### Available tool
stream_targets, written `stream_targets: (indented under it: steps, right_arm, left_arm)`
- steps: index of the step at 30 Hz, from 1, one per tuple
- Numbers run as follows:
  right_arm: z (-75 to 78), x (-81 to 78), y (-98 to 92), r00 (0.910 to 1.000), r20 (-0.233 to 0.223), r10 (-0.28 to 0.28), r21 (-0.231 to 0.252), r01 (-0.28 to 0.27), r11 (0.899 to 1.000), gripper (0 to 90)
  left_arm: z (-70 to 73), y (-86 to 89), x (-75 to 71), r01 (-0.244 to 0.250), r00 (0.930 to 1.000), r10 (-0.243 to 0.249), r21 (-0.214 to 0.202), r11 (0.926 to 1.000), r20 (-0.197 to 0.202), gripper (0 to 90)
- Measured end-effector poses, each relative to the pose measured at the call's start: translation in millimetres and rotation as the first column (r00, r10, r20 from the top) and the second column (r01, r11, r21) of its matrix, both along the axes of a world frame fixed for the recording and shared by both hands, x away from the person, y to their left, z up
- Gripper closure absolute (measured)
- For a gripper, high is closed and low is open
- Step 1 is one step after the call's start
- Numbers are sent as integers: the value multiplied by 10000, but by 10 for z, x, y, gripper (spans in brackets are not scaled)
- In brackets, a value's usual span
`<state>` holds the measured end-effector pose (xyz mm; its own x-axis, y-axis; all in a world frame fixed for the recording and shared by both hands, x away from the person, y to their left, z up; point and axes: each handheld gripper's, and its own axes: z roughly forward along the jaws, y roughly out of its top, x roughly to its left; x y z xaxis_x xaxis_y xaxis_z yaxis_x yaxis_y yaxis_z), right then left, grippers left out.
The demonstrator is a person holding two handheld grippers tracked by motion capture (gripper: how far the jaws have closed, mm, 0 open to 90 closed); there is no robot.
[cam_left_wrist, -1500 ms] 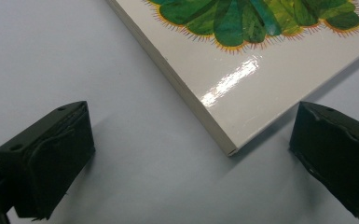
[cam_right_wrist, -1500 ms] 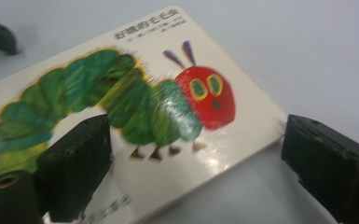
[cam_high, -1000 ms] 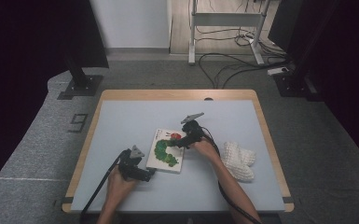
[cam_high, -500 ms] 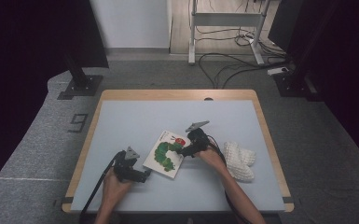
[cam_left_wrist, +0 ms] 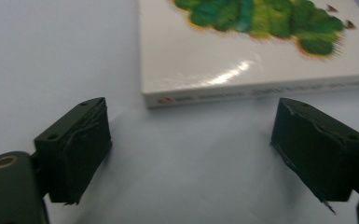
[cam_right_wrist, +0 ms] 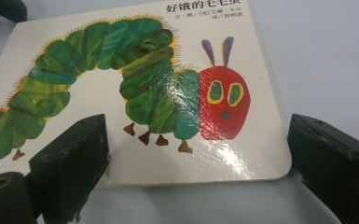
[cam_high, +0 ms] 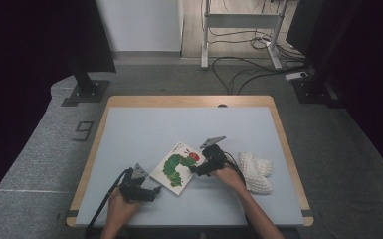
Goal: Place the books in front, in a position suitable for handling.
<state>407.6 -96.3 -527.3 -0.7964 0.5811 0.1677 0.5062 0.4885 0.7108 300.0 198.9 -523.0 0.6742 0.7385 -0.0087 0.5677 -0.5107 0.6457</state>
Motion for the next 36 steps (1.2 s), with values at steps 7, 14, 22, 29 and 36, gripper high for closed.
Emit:
stream_targets:
  steps: [7, 14, 22, 29, 36]
  right_arm:
    - [0, -123, 9, 9998, -22, 172, -5, -172, 9999, 52]
    - [-5, -277, 15, 9990, 81, 440, -149, -438, 9989, 48]
    - [-17, -369, -28, 9989, 90, 468, 68, -469, 9989, 50]
    - [-12, -455, -79, 9989, 214, 424, -177, -420, 9990, 59]
    - [14, -484, -34, 9982, 417, 438, -839, -402, 9957, 63]
  left_arm:
    - [-4, -79, -117, 421, 9991, -421, 41, 9991, -27, 89]
    - [-28, -71, -95, 543, 9985, -543, 52, 9985, 4, 30]
    - [-43, -26, -53, 1072, 9942, -1071, -41, 9942, 39, 0]
    - [-52, -12, -2, 1547, 9879, -1546, -98, 9879, 106, 0]
    - [-52, -9, -7, 1550, 9879, -1548, -110, 9879, 117, 0]
